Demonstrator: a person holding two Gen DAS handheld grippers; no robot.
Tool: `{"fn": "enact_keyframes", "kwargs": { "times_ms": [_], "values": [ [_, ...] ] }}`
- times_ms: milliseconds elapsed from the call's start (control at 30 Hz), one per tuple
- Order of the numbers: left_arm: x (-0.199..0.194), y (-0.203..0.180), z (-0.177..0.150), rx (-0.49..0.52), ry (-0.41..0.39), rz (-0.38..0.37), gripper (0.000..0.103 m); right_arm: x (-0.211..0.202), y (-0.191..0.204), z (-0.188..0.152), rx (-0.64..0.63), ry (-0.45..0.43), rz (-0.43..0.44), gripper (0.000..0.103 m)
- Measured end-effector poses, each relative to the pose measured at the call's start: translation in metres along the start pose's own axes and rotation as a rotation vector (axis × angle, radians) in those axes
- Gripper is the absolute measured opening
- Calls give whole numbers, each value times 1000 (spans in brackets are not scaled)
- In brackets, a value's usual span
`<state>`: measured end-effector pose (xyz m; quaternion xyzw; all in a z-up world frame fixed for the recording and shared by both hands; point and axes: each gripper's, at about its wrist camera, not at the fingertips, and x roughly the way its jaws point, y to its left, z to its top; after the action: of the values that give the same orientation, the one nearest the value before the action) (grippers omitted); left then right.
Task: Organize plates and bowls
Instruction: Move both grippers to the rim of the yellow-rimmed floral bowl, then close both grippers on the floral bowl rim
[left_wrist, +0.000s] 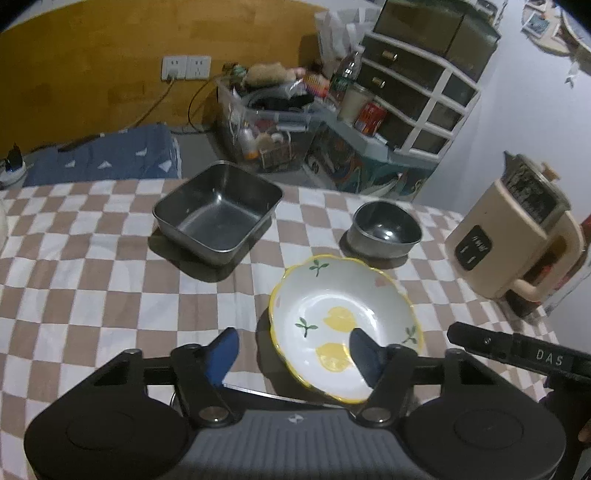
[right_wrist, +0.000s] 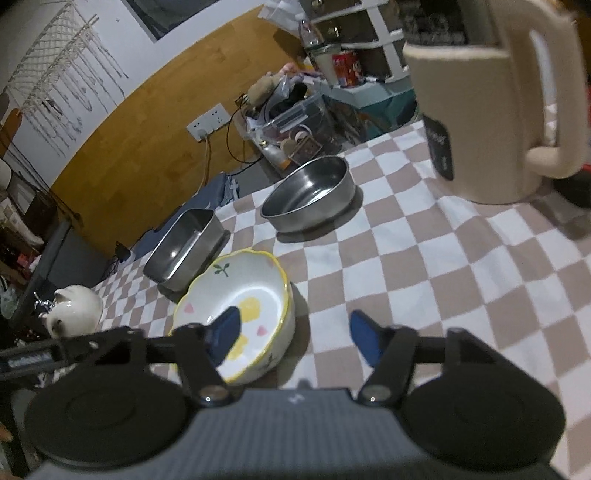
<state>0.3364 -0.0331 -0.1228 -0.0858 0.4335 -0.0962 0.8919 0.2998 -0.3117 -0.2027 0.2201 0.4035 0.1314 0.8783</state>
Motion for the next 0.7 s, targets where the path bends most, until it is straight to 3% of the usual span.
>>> {"fn": "enact_keyframes", "kwargs": {
  "times_ms": [267, 433, 600, 700],
  "values": [
    [46, 10, 5, -36, 83, -2, 51, 44, -2, 12, 9, 46, 24, 58],
    [58, 15, 6, -48, 103, -18, 39, 59, -1, 13, 8, 85, 33, 33],
    [65, 17, 6, -64, 119, -39, 18, 68, 2, 10, 3, 109, 23, 20],
    [68, 18, 5, -67, 128, -44, 17, 73, 5, 11, -5, 119, 24, 17]
  ]
}}
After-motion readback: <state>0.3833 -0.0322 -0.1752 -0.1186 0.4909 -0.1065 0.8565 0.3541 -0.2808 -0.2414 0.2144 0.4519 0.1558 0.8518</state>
